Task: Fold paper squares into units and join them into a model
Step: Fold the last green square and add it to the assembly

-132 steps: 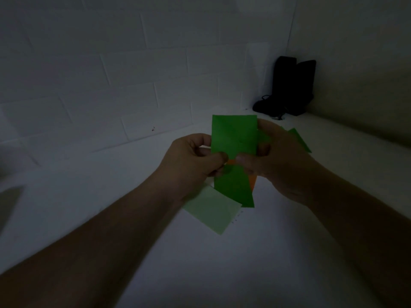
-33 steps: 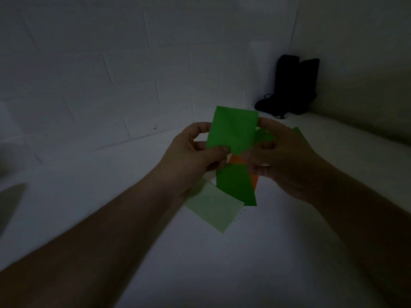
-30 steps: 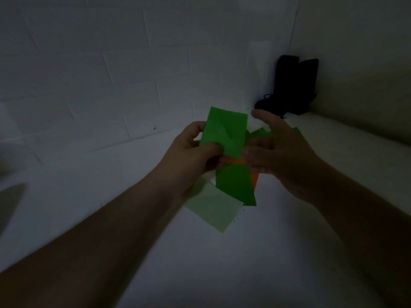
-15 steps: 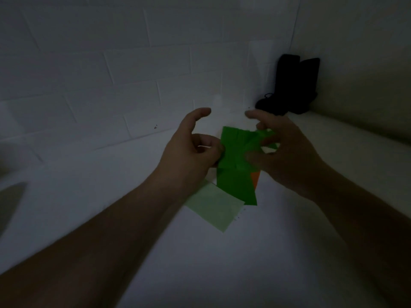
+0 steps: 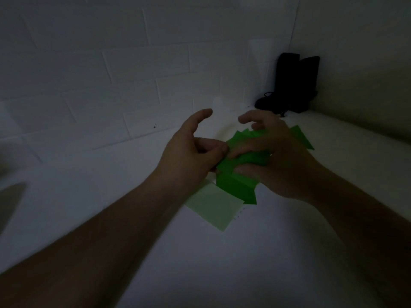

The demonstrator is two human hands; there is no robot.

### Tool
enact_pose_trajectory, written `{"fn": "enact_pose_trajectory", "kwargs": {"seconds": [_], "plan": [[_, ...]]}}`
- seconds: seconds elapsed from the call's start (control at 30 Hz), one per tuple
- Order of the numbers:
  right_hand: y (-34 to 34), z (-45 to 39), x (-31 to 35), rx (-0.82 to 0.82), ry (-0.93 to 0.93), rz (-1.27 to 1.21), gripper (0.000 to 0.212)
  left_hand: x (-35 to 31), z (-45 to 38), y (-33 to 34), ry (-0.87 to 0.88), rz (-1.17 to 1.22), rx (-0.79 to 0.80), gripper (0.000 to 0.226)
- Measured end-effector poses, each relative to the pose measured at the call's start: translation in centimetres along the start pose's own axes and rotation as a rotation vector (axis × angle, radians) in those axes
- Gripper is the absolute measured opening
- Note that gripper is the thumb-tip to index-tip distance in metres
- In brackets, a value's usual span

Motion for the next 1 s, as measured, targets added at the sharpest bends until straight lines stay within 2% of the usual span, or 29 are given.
{"fn": "enact_pose_trajectory", "kwargs": {"seconds": [0.1,0.17,0.33,0.53,0.67,0.77,0.87,0.93,1.0], "plan": [[0.2,0.1,0.3,0.061,-0.01,0.04,0.055,0.0,0.0,0.0,-0.003,-0.001,-0.012,0.074],[0.2,0.1,0.4,0.057,-0.03,0.052,0.056,0.0,0.0,0.0,-0.01,0.001,-0.009,0.073],[0.5,0.0,0.4,-0.003,-0.084,0.04,0.04,0.0,0.1,0.2,-0.022,-0.021,0.011,0.073],[0.4,0.1,0.1,-0.043,0.019,-0.034,0.019,0.1,0.0,0.3,-0.005,0.0,0.039,0.071],[0.3,0.1,-0.4,-0.058,0.075,-0.051,0.019,0.3,-0.2,0.3,-0.052,0.137,0.109,0.067],[0.0,-0.1,-0.6,-0.125,0.134,-0.121,0.019,0.1,-0.2,0.5,-0.124,0.279,0.171,0.047],[-0.2,0.0,-0.7,-0.25,0.247,-0.346,0.013,-0.3,0.0,0.7,-0.184,0.483,0.233,0.022],[-0.5,0.0,-0.6,-0.319,0.301,-0.464,0.013,-0.3,0.0,0.7,-0.158,0.476,0.237,0.015],[-0.6,0.0,-0.5,-0.332,0.318,-0.541,0.016,-0.2,0.0,0.7,-0.071,0.366,0.199,0.016]]}}
Point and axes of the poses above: each hand's wrist, its own z-axis away from the middle knuckle, its own y-axis out of the palm, x = y × z, the point moved 3 cm from there along -z, towards the middle knuckle, and after that the axes turned 14 degrees about -y, right-handed, at the moved point
